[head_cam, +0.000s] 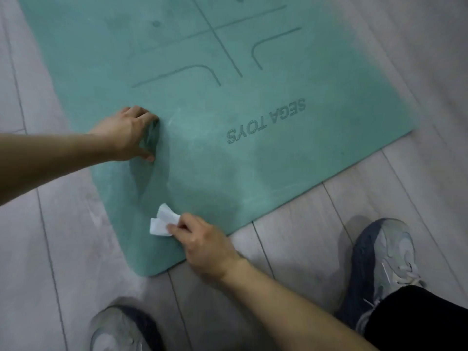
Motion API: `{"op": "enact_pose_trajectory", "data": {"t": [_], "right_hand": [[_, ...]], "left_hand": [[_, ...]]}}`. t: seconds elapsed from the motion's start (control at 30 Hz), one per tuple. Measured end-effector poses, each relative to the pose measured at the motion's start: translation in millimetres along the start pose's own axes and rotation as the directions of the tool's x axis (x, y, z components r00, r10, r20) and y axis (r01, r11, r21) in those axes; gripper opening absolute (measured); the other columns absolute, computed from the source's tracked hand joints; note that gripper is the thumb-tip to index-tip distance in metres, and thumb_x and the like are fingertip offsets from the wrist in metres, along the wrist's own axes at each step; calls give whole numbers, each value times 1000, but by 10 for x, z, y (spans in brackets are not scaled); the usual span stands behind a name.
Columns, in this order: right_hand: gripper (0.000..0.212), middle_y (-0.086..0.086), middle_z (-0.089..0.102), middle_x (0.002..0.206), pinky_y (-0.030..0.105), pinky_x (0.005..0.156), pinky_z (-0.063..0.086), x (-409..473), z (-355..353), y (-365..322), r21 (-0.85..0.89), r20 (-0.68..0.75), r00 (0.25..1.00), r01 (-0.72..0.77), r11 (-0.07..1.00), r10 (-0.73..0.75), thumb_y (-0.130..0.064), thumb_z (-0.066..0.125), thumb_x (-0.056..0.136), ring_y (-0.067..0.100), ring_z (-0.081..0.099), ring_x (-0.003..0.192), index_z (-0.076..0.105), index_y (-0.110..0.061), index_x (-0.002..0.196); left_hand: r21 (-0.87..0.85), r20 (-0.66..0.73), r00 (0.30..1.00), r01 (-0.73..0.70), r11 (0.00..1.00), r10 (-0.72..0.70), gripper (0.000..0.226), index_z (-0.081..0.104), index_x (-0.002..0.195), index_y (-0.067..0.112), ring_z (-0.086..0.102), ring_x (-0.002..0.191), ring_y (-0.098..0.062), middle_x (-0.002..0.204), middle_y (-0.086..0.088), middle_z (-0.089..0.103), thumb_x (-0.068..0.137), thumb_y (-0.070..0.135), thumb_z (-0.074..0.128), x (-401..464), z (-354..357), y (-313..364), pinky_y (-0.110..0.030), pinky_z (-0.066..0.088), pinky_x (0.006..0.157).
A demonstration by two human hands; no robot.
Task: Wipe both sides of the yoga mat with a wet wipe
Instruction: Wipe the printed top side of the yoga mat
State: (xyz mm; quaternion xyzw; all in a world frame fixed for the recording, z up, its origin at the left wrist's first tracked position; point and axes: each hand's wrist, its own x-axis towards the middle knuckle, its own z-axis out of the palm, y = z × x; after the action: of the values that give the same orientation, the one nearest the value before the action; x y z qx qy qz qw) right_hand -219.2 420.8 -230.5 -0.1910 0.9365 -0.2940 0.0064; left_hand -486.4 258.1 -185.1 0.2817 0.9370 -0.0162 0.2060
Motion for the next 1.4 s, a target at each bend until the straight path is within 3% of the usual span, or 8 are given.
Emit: {"op": "enact_pose_trajectory", "data": {"t": [0.27,0.43,0.57,0.73,0.87,1.0,1.17,1.4], "right_hand": [[35,16,54,114,48,72,49,664,-1090,1485,-112,-396,719,-655,747,571,-4,53,96,44,62,84,70,-13,125],[45,15,54,113,49,66,54,676,-129,340,-123,12,1000,-25,992,27,-3,48,90,40,59,87,63,-8,132],[38,13,58,100,41,52,48,726,-119,263,-46,336,805,533,845,-489,-16,41,97,32,59,78,71,-7,118],[42,8,54,101,36,67,36,1870,-835,1571,-261,-88,995,-70,963,48,-44,40,98,38,60,90,65,-16,118],[26,15,62,120,40,85,46,2319,-1058,1740,-40,-347,770,-583,812,536,-24,48,101,39,62,106,63,-17,122],[47,13,58,117,42,77,53,1995,-214,765,-109,-7,1000,-6,994,5,-10,56,92,40,64,93,64,-21,137],[51,13,45,124,47,62,56,1285,14,210,125,417,672,625,771,-612,-8,50,96,38,60,86,56,-7,147],[37,16,50,106,44,71,48,2885,-774,1548,-292,-20,1000,9,957,-16,-12,56,96,41,61,87,68,-22,130]], "left_hand": [[-9,-4,998,65,998,-65,125,43,150,24,49,130,-36,145,-9,50,49,85,83,-277,-35,-45,-48,49,104],[32,54,992,111,993,-113,154,34,156,29,43,137,-32,154,-4,42,25,104,67,-519,27,-246,-49,43,112],[85,81,974,203,976,-209,164,18,162,35,32,147,-30,163,-3,29,22,103,67,-732,50,-292,-47,33,120],[0,72,957,281,960,-280,162,14,164,30,28,151,-31,169,-4,21,30,101,70,-890,130,-310,-49,30,124],[-49,30,940,341,939,-340,159,19,163,24,31,150,-31,166,-5,27,33,101,70,-997,186,-297,-48,31,124],[-56,53,930,366,929,-363,160,18,164,19,28,153,-30,170,-6,22,37,101,69,-1049,181,-294,-46,28,126],[18,120,953,277,961,-277,158,7,168,21,20,157,-29,173,-4,11,45,83,86,-1069,135,-437,-44,25,128],[-36,74,964,258,965,-255,141,26,165,28,35,150,-27,167,1,28,49,82,86,-1056,157,-576,-45,32,124]]}}
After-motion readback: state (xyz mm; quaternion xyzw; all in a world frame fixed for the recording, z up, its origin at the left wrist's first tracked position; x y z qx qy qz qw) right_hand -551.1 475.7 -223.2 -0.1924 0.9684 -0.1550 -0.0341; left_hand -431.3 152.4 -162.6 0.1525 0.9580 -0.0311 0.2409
